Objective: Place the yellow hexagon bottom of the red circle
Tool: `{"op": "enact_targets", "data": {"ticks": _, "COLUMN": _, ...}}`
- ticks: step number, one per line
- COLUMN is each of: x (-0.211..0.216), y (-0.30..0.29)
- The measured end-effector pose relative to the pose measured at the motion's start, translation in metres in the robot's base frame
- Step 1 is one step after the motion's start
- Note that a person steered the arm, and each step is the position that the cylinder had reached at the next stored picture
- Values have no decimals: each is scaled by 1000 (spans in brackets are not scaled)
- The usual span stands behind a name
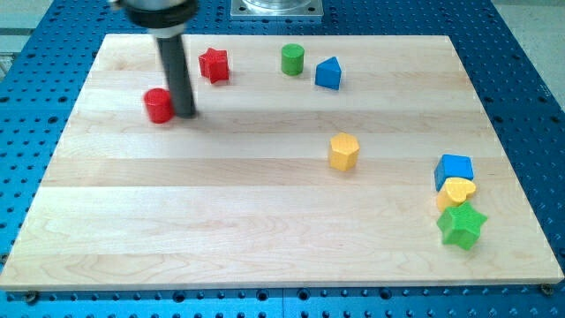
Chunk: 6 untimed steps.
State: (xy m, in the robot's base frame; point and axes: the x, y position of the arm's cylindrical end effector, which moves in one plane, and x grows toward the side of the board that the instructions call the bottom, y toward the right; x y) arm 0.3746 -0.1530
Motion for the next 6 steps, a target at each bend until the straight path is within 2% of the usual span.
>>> {"op": "enact_targets", "data": {"ticks": 1, "x": 21, "y": 11}}
{"op": "enact_targets", "data": {"ticks": 2, "x": 71, "y": 29}}
{"op": "enact_targets", "data": {"ticks": 3, "x": 128, "y": 65}}
{"op": "enact_targets", "data": {"ticks": 4, "x": 188, "y": 133}}
{"op": "enact_targets", "data": {"ticks": 5, "x": 193, "y": 206}}
{"op": "enact_targets", "data": {"ticks": 6, "x": 193, "y": 248}}
